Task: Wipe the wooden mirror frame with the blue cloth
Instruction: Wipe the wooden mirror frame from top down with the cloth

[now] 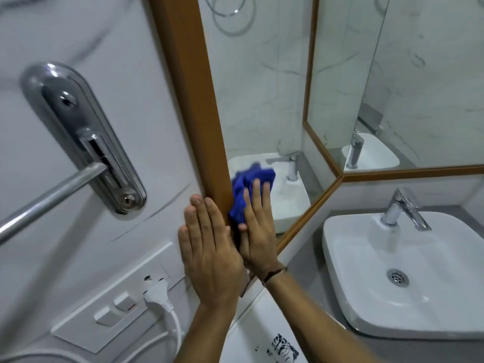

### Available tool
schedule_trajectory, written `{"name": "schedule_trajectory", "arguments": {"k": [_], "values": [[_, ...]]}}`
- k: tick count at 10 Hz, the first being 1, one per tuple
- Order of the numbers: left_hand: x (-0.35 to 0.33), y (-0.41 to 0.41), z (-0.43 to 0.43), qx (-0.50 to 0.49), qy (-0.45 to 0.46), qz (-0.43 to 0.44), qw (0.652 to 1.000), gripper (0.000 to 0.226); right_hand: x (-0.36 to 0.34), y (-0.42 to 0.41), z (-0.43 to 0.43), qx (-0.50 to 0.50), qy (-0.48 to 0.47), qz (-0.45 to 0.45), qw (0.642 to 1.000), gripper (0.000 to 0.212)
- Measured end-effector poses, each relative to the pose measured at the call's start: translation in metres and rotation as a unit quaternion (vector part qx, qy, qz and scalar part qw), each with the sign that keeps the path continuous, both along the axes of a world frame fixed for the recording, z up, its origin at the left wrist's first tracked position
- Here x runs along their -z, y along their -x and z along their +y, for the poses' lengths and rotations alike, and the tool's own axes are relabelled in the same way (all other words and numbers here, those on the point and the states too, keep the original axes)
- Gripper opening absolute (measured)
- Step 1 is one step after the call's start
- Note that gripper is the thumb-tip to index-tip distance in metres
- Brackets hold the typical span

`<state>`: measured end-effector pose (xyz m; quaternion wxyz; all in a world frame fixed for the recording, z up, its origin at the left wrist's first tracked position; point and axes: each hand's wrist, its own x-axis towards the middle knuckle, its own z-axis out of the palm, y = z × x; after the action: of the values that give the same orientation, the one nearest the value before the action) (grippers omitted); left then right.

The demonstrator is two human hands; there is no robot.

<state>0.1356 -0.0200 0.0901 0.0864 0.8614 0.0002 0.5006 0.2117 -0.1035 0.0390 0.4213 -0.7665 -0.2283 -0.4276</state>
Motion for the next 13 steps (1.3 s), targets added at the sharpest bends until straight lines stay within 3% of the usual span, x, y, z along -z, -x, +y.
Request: {"name": "schedule_trajectory", "arguments": {"k": [1,2,3,4,5,6,7,8,9,10,11,12,13], "values": [[0.006,-0.002,-0.007,-0.004,0.016,-0.005,1.000,0.064,0.009,-0.012,-0.002,0.011,-0.026,-0.024,0.999,0.064],[0.010,-0.004,-0.007,-0.014,0.013,0.000,1.000,0.067,0.066,0.027,0.007,-0.016,-0.059,0.114,0.992,0.072],[0.023,-0.007,-0.002,-0.032,0.003,-0.009,0.999,0.067,0.113,0.074,0.033,-0.114,-0.351,0.309,0.877,0.078],[0.025,-0.011,-0.001,-0.034,-0.007,-0.011,0.999,0.068,0.100,0.032,0.007,-0.004,-0.441,0.325,0.837,0.094],[0.022,-0.009,-0.003,-0.029,0.007,-0.007,1.000,0.069,0.069,-0.030,-0.028,0.038,-0.525,0.364,0.768,0.047],[0.021,-0.007,-0.004,-0.040,0.005,-0.005,0.999,0.070,0.073,-0.002,0.013,0.068,-0.498,0.369,0.781,0.063],[0.027,-0.010,-0.002,-0.052,-0.015,-0.010,0.998,0.070,0.078,0.029,0.033,0.027,-0.501,0.385,0.775,0.065],[0.021,-0.009,-0.004,-0.039,0.008,-0.002,0.999,0.069,0.060,-0.018,-0.016,0.076,-0.508,0.379,0.770,0.047],[0.020,-0.007,-0.004,-0.041,0.004,0.000,0.999,0.069,0.062,-0.004,0.006,0.072,-0.499,0.378,0.777,0.048],[0.026,-0.007,-0.002,-0.041,-0.002,-0.003,0.999,0.069,0.076,0.037,0.039,-0.036,-0.544,0.365,0.755,0.060],[0.025,-0.012,-0.002,-0.039,0.004,-0.002,0.999,0.068,0.086,0.015,0.017,-0.005,-0.564,0.394,0.726,0.055],[0.022,-0.010,-0.005,-0.029,0.006,-0.003,1.000,0.068,0.083,-0.018,0.001,0.095,-0.576,0.387,0.714,0.051],[0.027,-0.009,-0.002,-0.027,-0.002,-0.008,1.000,0.067,0.090,-0.032,0.011,0.680,-0.351,0.150,0.626,0.042]]}}
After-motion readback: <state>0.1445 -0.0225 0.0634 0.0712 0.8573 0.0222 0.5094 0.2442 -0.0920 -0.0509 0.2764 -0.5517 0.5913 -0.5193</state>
